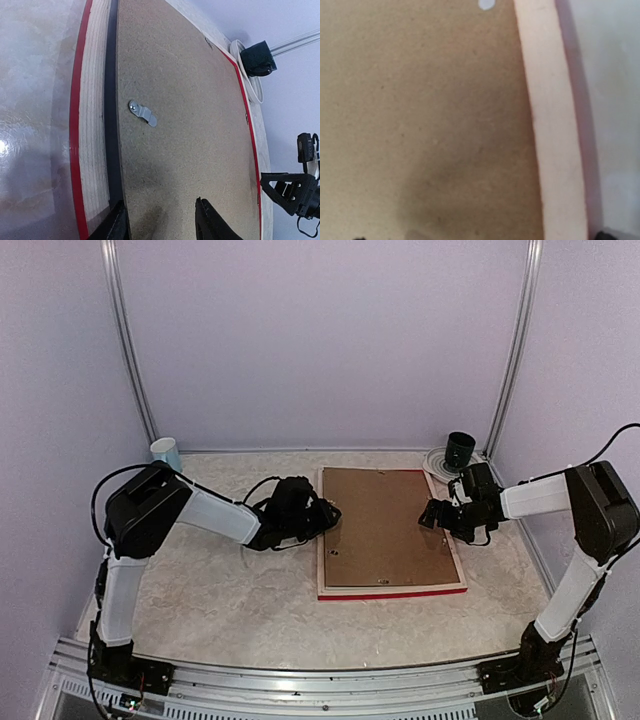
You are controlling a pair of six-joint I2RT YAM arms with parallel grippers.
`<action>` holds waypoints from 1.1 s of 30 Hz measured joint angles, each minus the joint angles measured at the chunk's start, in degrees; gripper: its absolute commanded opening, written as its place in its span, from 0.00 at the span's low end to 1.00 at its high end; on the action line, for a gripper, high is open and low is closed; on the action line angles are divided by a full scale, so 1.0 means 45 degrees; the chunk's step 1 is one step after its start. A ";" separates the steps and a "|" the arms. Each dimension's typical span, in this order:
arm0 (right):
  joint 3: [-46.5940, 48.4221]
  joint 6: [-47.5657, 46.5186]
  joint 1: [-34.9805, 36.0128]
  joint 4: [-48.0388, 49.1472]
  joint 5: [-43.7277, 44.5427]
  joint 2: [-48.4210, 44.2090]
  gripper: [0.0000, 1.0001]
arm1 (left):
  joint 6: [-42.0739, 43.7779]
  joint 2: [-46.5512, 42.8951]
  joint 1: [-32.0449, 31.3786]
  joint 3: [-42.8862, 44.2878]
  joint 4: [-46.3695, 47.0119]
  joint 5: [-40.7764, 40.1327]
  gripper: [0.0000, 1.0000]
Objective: Put the photo into the frame
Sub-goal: Place the photo in the frame body.
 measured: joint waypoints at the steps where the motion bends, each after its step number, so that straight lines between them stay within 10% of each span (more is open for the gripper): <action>1: 0.0000 0.0000 0.0000 0.0000 0.0000 0.0000 0.99 | 0.0117 0.0000 -0.0092 0.0136 -0.0340 -0.0170 0.45; 33: 0.0000 0.0039 -0.0005 -0.0005 0.0034 -0.0005 0.99 | 0.1734 -0.0865 -0.0573 0.0957 -0.3342 -0.1768 0.78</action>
